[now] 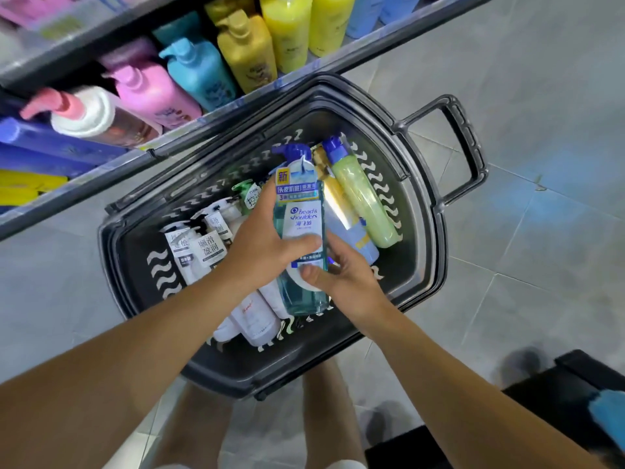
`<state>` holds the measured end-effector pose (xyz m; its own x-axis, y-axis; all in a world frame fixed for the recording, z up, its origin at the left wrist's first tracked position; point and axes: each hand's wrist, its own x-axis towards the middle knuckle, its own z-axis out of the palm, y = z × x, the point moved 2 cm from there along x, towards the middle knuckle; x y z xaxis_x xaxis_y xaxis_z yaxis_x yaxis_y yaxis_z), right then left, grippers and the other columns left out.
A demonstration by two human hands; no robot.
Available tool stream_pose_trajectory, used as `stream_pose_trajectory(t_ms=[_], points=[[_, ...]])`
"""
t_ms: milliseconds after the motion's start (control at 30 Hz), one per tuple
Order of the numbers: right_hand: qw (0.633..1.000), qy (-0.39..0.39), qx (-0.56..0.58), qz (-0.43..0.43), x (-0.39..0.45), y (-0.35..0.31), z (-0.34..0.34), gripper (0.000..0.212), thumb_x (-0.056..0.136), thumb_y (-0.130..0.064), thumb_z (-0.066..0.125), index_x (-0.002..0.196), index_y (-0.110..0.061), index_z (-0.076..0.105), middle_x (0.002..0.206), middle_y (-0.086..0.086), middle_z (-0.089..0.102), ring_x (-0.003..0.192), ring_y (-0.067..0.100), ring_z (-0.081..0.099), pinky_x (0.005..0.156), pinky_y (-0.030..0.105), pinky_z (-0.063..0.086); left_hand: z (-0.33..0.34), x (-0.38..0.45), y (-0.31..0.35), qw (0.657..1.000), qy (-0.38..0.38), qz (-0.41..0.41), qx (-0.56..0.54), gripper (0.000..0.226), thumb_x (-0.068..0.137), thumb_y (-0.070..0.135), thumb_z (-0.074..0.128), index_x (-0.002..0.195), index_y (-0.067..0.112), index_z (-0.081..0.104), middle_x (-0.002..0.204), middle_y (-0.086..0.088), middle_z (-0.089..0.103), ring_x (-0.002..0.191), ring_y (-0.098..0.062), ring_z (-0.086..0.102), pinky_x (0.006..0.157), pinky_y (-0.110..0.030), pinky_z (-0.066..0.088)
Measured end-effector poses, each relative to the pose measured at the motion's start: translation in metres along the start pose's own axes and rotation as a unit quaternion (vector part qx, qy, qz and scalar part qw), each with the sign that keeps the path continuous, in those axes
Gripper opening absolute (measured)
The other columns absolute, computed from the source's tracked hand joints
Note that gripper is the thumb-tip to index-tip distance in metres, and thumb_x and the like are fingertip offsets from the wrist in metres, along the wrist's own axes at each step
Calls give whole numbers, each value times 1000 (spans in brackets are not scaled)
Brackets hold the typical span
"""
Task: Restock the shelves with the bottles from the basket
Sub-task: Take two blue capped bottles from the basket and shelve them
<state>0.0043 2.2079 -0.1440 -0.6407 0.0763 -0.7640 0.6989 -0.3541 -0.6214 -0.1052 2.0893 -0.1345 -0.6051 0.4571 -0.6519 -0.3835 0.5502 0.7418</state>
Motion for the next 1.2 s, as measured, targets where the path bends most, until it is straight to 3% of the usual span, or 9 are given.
stream_pose_trajectory(t_ms=[100,200,367,500,667,800,967,1100,1200], points=[[999,-23,-35,-20,4,0,4,47,91,1,66,135,-13,55,120,5,68,108,13,66,90,31,55,-3,5,-9,1000,8,-8,-3,80,72,21,78,137,49,40,110,19,68,98,-5,68,85,-41,58],[981,-10,-190,-46,13,-3,-6,50,92,-23,70,138,-21,52,128,-7,62,115,0,57,94,16,45,-8,9,-17,1000,18,-11,-2,78,73,21,78,136,51,42,109,24,67,98,3,66,80,-28,56],[849,255,-444,-130,48,-14,-56,61,90,-35,68,142,-13,44,138,5,48,123,20,45,101,27,36,-21,17,-32,999,40,-27,3,78,77,10,80,138,43,45,108,23,68,97,6,65,83,-27,54],[820,209,-533,21,87,1,-75,74,94,-38,61,153,-18,22,143,13,43,121,37,50,92,42,44,-31,19,-44,998,51,-41,1,76,75,12,82,136,42,47,110,16,69,99,-3,67,90,-40,55],[784,248,-569,-6,87,-2,-75,55,95,-25,60,144,-19,36,113,15,65,96,39,63,71,36,39,-38,18,-48,998,42,-33,17,77,74,13,84,134,45,47,106,23,69,95,2,67,80,-29,54],[818,244,-516,-72,57,-18,-65,49,95,-26,61,140,-19,44,95,9,67,80,32,65,68,33,46,-43,11,-42,998,47,-25,17,75,75,13,83,134,43,48,104,27,67,93,7,65,66,-8,50],[966,165,-199,-20,20,-21,-47,35,97,-23,61,132,-25,57,107,-11,70,96,6,67,87,35,57,-50,1,-32,999,46,-10,14,72,76,11,82,135,37,49,102,28,67,93,9,64,66,-5,47],[933,234,-269,-50,11,-3,-28,44,94,-32,65,137,-29,54,105,-16,66,95,-2,62,89,31,55,-56,-7,-32,998,57,-3,23,74,75,10,82,135,37,49,101,28,67,91,11,64,65,-3,46],[871,272,-403,-76,17,13,-14,56,91,-34,67,143,-26,48,129,-1,61,118,21,49,103,35,41,-63,-12,-39,998,58,-7,16,75,76,9,82,137,35,49,102,24,69,92,6,66,66,-7,49]])
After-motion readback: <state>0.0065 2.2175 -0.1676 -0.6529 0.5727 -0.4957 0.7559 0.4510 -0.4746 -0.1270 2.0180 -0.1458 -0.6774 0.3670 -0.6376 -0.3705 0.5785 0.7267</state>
